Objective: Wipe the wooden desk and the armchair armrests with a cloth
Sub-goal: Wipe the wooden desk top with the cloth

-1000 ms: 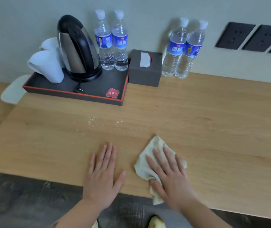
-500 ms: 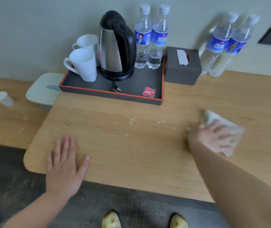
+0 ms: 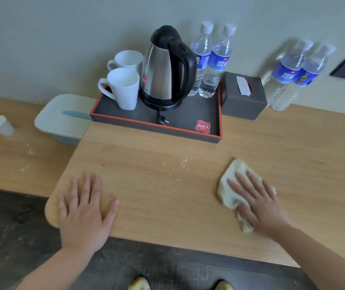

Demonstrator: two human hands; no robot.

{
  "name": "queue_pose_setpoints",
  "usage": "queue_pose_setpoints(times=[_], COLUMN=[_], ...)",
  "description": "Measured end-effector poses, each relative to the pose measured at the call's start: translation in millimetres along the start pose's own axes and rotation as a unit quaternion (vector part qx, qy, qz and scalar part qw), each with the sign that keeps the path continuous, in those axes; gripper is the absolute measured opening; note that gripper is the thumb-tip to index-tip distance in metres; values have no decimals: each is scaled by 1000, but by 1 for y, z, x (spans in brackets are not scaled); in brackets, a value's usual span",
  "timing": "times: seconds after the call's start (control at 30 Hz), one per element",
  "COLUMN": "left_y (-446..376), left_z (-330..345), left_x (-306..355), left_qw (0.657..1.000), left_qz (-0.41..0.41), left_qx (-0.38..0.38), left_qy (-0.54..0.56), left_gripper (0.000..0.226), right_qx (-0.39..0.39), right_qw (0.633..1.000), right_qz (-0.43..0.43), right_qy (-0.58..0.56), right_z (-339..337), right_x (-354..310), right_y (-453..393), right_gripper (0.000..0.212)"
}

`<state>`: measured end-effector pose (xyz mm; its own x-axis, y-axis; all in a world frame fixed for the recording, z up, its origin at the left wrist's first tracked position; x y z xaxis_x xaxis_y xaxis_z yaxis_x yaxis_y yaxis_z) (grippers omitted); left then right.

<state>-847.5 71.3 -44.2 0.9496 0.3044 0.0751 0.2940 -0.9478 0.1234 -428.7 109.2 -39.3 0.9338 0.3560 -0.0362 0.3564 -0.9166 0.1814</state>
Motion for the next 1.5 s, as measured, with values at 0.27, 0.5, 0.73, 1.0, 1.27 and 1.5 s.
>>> queue_pose_setpoints(times=[0.27,0.5,0.73,1.0,1.27,1.5], left_y=[0,-4,-18,-24,-22,-16], left_z=[2,-1,-4,3,-1,-7], left_x=[3,-8,-51,-59,-53,-46], left_qw=[1000,999,995,988,990,994], left_qz=[22,7,-45,-59,-70,-73], left_qx=[4,10,-8,-36,-2,45], left_qy=[-10,43,92,139,122,63], left_gripper=[82,72,66,73,75,62], right_qx=[21,-14,33,45,5,0], right_qw=[917,992,971,885,994,995], right_qz=[374,-121,221,429,-104,-97], right_qy=[-134,-21,-83,-172,-24,1], right_z=[-6,1,0,-7,-12,-9], right_x=[-144,-212,5,-159,-299,-124], right_y=[-130,-55,32,-135,-135,-45], right_gripper=[66,59,54,67,59,58])
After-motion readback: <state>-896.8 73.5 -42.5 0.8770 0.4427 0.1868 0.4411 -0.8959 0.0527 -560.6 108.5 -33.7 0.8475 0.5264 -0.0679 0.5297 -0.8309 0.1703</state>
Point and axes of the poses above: each hand's wrist, its own y-axis away from the middle knuckle, its own z-axis out of the palm, x = y × z, the point moved 9 cm from there along -y, towards the middle knuckle, and after that the axes turned 3 degrees about -z, right-handed, at the moved point
